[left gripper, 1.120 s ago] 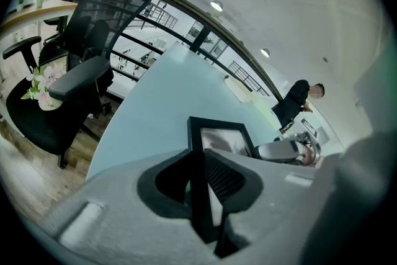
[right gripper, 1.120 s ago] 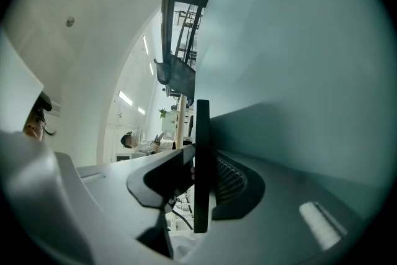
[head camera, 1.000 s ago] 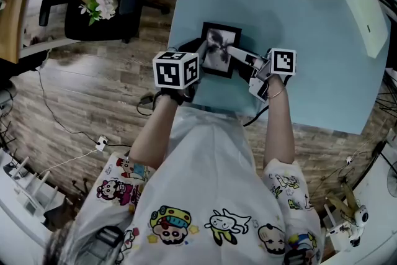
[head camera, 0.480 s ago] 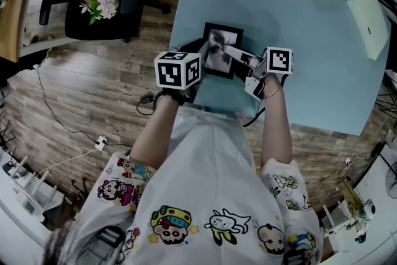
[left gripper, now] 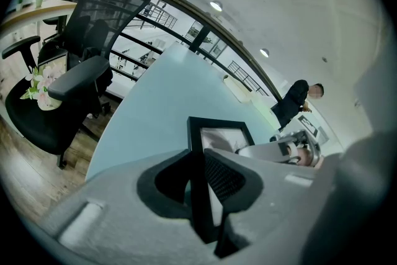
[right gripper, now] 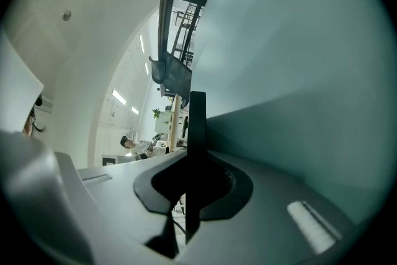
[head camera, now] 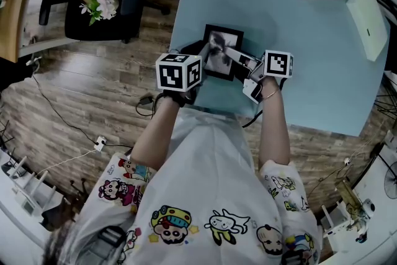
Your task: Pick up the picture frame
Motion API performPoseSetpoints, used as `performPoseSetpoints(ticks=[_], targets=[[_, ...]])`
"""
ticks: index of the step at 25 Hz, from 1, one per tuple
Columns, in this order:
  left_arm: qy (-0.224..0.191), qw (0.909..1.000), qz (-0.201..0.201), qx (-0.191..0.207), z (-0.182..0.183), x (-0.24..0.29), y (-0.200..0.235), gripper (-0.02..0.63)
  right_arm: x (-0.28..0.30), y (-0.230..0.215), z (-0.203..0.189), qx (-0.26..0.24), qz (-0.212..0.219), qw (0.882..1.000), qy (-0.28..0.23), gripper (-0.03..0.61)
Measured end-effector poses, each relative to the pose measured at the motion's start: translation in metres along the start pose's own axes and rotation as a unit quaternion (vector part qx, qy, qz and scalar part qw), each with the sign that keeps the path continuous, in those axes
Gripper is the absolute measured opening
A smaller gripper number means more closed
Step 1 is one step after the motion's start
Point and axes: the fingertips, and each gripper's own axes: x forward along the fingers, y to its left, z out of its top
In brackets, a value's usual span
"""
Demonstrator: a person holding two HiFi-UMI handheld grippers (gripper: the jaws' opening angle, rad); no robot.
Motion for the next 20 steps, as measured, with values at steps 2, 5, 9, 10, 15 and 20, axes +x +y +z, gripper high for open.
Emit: performPoseSetpoints(ticks=[2,5,9,10,15,20], targets=[[0.000,1.0000,0.001,0.000,0.000,0.000,0.000,0.066,0.000,0.000,0.000,-0.001,0.000,1.000,0.000,0.043],[0.001,1.0000,0.000,-0.002,0.000,0.000,-0.001,0.067,-0.001,0.000,0.000,-0.002,0.001,1.000,0.000,0.043],[-0.001,1.0000,-0.004,0.005,0.000,-0.001,-0.002,0.071,-0.003,0.001,-0.001,-0.006,0.002,1.000,-0.001,0.043],[-0.002,0.9999,-0.005,0.010,0.000,-0.001,-0.003,0.071,-0.003,0.002,-0.001,-0.008,0.001,1.000,-0.001,0.043],[-0.012,0.9997,-0.006,0.022,0.002,-0.006,-0.005,0.073,-0.003,0.008,0.000,-0.022,-0.004,1.000,-0.001,0.043],[-0.028,0.9992,-0.011,0.024,0.015,-0.014,-0.010,0.072,-0.009,0.016,0.008,-0.031,-0.003,0.999,-0.015,0.039]])
